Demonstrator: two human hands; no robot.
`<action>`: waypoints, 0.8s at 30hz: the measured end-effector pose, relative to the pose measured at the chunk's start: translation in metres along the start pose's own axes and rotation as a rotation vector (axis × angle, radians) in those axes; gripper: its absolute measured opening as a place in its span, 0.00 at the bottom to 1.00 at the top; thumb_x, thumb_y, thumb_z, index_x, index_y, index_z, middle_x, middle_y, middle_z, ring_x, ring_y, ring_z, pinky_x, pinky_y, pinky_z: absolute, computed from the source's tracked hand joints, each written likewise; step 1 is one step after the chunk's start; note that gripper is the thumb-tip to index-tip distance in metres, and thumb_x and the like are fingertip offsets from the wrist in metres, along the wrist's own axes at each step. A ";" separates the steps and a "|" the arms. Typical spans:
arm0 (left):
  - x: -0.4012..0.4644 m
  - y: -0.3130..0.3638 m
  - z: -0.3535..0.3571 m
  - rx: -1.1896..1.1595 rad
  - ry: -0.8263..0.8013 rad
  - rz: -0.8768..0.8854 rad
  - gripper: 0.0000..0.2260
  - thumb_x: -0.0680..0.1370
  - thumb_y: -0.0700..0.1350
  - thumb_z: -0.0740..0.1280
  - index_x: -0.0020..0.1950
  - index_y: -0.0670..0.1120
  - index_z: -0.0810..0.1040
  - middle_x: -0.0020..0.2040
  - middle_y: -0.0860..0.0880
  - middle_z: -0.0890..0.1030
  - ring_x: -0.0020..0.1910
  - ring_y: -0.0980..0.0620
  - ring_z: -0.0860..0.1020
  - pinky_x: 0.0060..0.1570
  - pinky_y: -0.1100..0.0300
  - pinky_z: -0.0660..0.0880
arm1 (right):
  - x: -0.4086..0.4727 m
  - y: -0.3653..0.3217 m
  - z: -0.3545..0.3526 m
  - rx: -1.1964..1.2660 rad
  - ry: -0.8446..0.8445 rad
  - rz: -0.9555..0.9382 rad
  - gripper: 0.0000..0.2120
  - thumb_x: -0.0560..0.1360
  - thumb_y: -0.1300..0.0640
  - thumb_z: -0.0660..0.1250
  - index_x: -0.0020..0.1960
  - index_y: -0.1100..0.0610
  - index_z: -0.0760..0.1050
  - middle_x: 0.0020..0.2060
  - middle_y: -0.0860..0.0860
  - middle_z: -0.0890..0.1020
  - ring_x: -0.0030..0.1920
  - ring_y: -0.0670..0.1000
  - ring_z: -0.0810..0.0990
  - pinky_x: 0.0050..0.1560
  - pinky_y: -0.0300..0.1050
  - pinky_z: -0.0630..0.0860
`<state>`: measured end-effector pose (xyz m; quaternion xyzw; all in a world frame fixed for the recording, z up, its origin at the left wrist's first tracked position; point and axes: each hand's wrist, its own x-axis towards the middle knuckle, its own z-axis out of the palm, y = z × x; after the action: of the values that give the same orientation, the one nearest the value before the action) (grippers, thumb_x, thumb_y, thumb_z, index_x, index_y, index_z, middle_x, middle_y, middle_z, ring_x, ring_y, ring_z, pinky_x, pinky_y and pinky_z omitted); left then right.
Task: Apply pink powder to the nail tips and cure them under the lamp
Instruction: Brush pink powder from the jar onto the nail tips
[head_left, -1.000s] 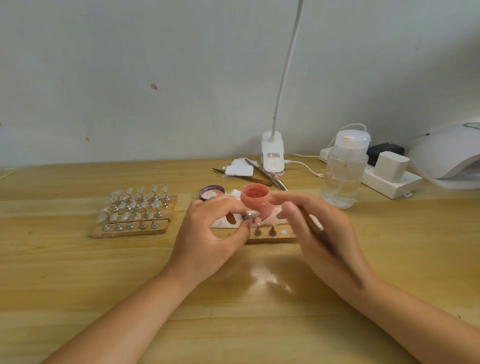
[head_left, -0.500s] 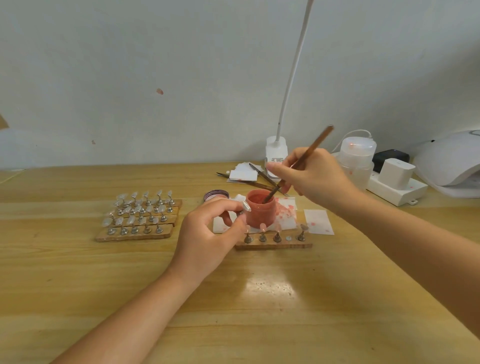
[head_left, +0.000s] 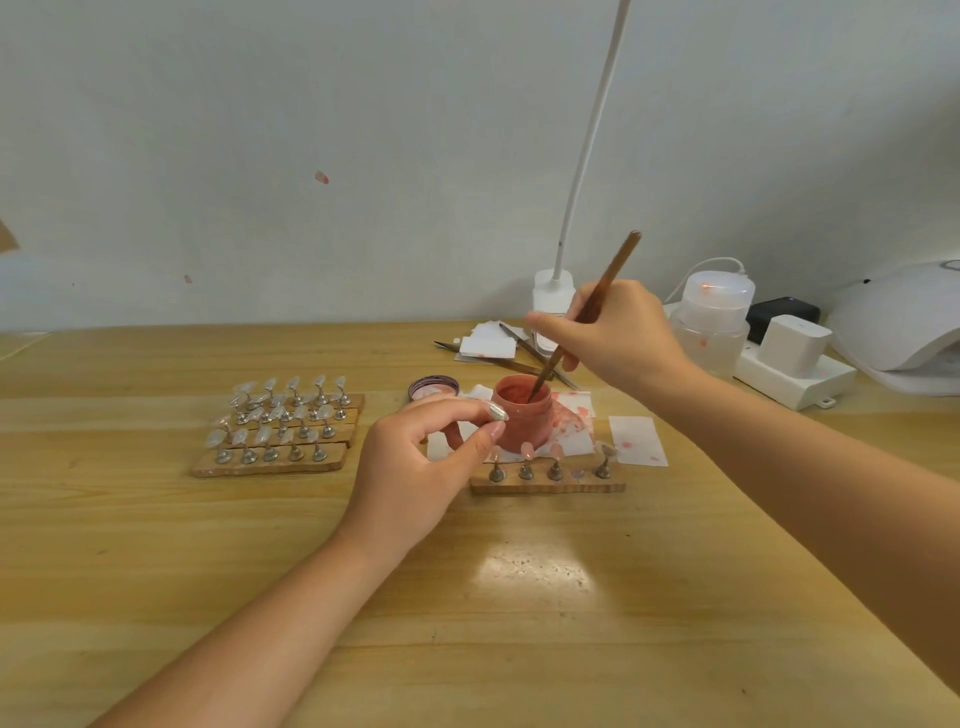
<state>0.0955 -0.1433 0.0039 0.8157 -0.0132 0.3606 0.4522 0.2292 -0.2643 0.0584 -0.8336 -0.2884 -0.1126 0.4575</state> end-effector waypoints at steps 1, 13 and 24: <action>0.000 0.000 0.000 -0.003 0.004 -0.015 0.11 0.69 0.35 0.72 0.40 0.52 0.80 0.37 0.61 0.80 0.37 0.68 0.75 0.39 0.79 0.65 | 0.001 0.002 -0.002 0.023 0.027 0.021 0.18 0.72 0.51 0.70 0.27 0.56 0.71 0.21 0.47 0.76 0.22 0.37 0.73 0.25 0.26 0.66; -0.001 0.000 -0.001 0.017 0.004 -0.010 0.09 0.69 0.34 0.72 0.39 0.50 0.81 0.38 0.60 0.80 0.34 0.64 0.73 0.39 0.78 0.66 | -0.001 0.013 -0.026 0.069 0.097 -0.006 0.15 0.73 0.52 0.68 0.30 0.56 0.72 0.22 0.48 0.77 0.22 0.38 0.74 0.26 0.26 0.69; 0.000 -0.002 0.002 0.039 -0.003 0.044 0.12 0.68 0.31 0.72 0.40 0.50 0.80 0.38 0.60 0.78 0.34 0.65 0.73 0.38 0.78 0.66 | -0.075 0.011 -0.014 0.438 0.107 -0.228 0.10 0.76 0.50 0.60 0.47 0.52 0.78 0.34 0.48 0.82 0.30 0.43 0.78 0.32 0.30 0.71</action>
<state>0.0973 -0.1432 0.0018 0.8242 -0.0247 0.3696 0.4282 0.1758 -0.3088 0.0242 -0.6695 -0.3736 -0.1421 0.6261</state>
